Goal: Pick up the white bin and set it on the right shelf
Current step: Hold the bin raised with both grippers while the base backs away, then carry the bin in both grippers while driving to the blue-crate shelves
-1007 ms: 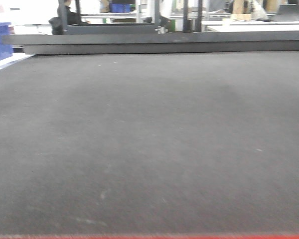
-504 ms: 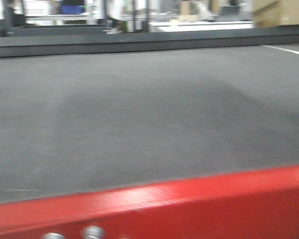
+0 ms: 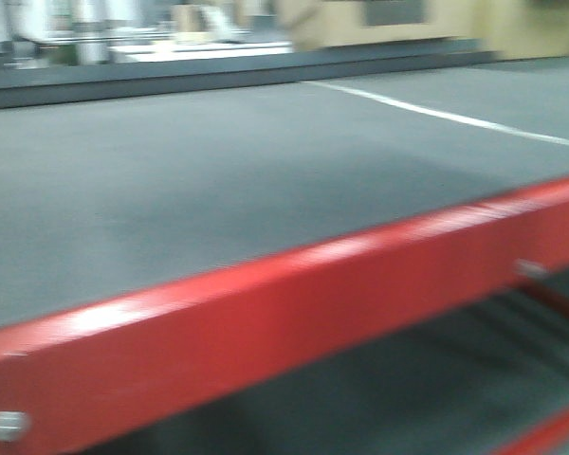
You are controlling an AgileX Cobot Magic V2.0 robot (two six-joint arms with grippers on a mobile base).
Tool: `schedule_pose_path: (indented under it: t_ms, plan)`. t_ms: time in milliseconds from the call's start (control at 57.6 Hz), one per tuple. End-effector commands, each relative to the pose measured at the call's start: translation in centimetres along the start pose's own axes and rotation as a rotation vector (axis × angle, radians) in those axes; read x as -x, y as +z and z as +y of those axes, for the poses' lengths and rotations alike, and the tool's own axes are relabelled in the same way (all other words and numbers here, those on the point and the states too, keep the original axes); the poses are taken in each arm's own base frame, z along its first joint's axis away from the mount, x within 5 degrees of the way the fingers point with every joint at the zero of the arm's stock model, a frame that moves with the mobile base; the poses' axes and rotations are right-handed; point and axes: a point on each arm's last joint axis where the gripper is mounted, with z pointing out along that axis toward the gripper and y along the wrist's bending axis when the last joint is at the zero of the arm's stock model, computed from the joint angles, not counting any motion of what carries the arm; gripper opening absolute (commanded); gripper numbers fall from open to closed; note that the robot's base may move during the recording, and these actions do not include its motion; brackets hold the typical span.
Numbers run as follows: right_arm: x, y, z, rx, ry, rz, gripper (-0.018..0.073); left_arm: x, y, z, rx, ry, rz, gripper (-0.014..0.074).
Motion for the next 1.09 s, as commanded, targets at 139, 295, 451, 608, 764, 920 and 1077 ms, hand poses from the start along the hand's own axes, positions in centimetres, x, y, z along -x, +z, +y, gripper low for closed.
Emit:
schedule_pose_path:
  t_ms: [139,295,451,608,764,920,1077]
  plan:
    - [-0.65,-0.52,4.07,0.246,-0.012,0.1,0.007,-1.57,-0.75,-6.13,-0.341,0.108,0.18,-0.0127]
    - [-0.65,-0.52,4.07,0.246,-0.012,0.1,0.007,-1.57,-0.75,-6.13,-0.341,0.108,0.18,-0.0127]
    - [-0.65,-0.52,4.07,0.246,-0.012,0.1,0.007,-1.57,-0.75,-6.13,-0.341,0.108,0.18,-0.0127]
    - [-0.65,-0.52,4.07,0.246,-0.012,0.1,0.007,-1.57,-0.75,-6.13,-0.341,0.108,0.18,-0.0127]
    - [-0.65,-0.52,4.07,0.246,-0.012,0.1,0.007,-1.57,-0.75,-6.13,-0.341,0.108,0.18,-0.0127]
    - [-0.65,-0.52,4.07,0.246,-0.012,0.1,0.007,-1.57,-0.75,-6.13,-0.341,0.108,0.18,-0.0127]
    - [-0.65,-0.52,4.07,0.246,-0.012,0.1,0.007,-1.57,-0.75,-6.13,-0.341,0.108,0.18,-0.0127]
